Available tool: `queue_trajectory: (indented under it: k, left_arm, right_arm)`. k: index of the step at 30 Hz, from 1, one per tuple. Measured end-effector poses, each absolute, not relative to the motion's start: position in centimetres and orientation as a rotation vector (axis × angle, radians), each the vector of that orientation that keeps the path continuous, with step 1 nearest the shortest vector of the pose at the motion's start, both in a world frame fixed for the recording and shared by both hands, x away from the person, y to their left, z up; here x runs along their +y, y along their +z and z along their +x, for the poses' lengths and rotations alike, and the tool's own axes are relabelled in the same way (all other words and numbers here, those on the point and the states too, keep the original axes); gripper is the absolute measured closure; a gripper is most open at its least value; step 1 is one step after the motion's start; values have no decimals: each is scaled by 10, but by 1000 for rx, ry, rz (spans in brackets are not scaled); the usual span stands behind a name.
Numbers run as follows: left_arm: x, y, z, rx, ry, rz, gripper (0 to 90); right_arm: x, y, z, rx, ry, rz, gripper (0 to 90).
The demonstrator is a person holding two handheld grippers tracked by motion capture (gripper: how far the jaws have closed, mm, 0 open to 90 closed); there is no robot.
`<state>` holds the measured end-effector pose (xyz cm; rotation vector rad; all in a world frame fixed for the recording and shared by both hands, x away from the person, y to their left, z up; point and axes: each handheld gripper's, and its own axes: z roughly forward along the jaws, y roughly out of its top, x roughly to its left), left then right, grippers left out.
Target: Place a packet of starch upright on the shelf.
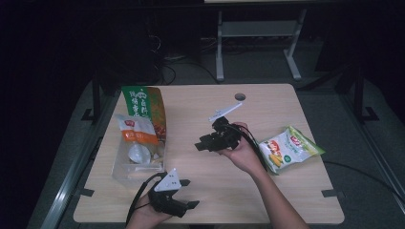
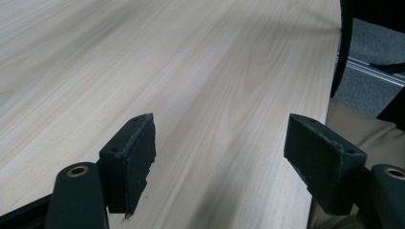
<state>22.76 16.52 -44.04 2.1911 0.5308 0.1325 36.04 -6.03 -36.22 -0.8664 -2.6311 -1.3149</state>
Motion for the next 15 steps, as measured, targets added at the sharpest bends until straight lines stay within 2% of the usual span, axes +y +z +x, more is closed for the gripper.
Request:
queue_trajectory:
  k: [15]
  left_arm:
    - [166, -439, 228, 518, 136, 2206, 258]
  right_arm:
    - [-110, -371, 350, -2605, -1308, -1004, 554]
